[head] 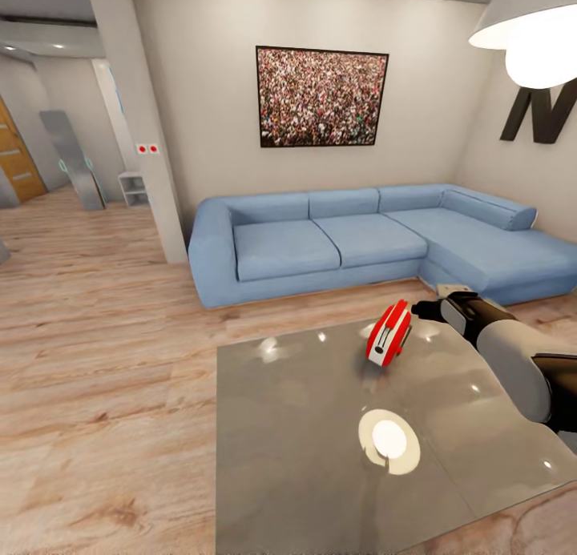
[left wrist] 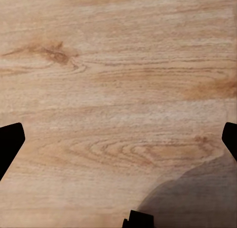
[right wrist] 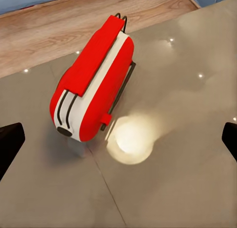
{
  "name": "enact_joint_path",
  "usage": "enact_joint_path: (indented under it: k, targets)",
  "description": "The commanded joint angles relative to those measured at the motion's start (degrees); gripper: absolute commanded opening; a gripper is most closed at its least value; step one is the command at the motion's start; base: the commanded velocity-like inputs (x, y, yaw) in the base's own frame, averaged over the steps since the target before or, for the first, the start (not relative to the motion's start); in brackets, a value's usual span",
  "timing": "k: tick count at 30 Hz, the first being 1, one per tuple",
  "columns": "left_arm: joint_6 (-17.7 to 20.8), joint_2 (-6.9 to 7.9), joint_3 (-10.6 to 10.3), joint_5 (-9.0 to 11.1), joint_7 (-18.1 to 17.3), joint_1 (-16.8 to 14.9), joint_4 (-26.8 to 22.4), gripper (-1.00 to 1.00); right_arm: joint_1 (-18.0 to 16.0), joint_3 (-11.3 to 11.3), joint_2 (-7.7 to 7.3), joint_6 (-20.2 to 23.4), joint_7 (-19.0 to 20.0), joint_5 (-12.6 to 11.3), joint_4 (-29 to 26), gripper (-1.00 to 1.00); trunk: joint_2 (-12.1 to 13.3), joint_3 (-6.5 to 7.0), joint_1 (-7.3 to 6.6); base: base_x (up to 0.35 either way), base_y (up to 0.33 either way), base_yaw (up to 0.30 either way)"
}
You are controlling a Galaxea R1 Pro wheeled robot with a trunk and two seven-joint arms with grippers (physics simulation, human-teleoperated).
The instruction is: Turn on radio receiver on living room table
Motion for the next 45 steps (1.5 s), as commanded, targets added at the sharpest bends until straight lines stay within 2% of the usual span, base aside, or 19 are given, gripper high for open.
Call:
enact_joint_path:
  k: [1,29,45]
  targets:
    - [0.0,0.0,0.0,0.0,0.0,0.0,0.0,1.0,0.0,0.0,0.0,-0.1,0.0,0.0,0.0,1.0,0.0,-0.1,0.0,0.0,0.0,0.0]
    - [0.0,0.0,0.0,0.0,0.0,0.0,0.0,1.0,0.0,0.0,0.0,-0.7,0.3,0.0,0.0,1.0,0.0,-2.68,0.0,0.0,0.0,0.0]
    - [0.0,0.0,0.0,0.0,0.0,0.0,0.0,1.0,0.0,0.1,0.69,-1.2,0.8,0.1,-0.2,1.0,0.0,-4.16,0.0,0.0,0.0,0.0]
